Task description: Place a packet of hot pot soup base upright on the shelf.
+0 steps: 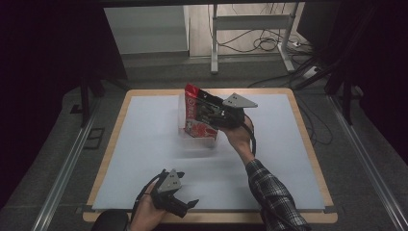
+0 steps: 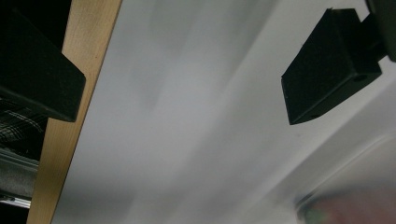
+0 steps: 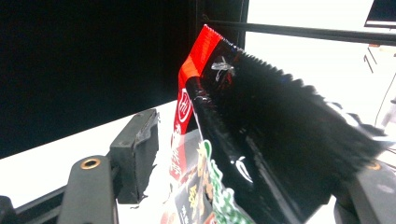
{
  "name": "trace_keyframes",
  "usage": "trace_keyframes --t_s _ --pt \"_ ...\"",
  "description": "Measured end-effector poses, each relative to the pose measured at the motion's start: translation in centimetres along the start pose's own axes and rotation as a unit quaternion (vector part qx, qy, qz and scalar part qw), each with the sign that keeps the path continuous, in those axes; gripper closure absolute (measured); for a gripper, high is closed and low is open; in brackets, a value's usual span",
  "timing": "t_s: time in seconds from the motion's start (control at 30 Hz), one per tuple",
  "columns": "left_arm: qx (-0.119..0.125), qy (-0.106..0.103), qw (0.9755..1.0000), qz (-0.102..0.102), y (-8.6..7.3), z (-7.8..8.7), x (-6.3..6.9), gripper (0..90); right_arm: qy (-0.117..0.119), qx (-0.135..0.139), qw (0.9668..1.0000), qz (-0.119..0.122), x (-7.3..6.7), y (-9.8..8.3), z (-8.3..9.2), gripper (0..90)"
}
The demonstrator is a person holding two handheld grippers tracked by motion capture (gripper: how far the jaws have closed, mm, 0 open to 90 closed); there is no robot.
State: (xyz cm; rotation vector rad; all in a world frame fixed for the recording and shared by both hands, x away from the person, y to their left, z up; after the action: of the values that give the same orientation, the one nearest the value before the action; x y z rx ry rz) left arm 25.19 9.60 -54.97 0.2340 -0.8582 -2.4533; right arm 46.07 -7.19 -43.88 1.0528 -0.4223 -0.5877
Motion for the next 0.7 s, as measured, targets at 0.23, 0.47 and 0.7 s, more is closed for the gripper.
trace_keyframes --t_s 0.23,0.47,0.7 --pt "0.006 0.000 1.0000 0.004 0.0 0.1 0.0 0.4 -0.004 -0.008 0.9999 0.009 0.1 0.0 0.6 28.9" --pt "0.012 0.000 0.9999 0.005 0.0 0.2 -0.1 0.7 -0.009 -0.011 0.9998 0.016 -0.1 0.1 1.3 24.8" --pt "0.017 0.003 0.9998 0.006 0.1 0.3 -0.2 0.7 -0.002 -0.013 0.9998 0.011 -0.1 0.2 2.1 19.9"
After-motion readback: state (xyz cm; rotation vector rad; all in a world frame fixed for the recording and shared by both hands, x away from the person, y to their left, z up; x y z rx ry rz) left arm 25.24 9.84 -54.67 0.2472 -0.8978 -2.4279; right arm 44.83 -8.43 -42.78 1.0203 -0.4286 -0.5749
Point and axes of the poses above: each handheld gripper's, and its own axes: z roughly backward along the jaws, y roughly out of its top, x roughly to its right, the point moved 4 cm from there along -z, roughly forward along the jaws, and after that the axes turned 15 degrees about -x, right-handed, at the moved point
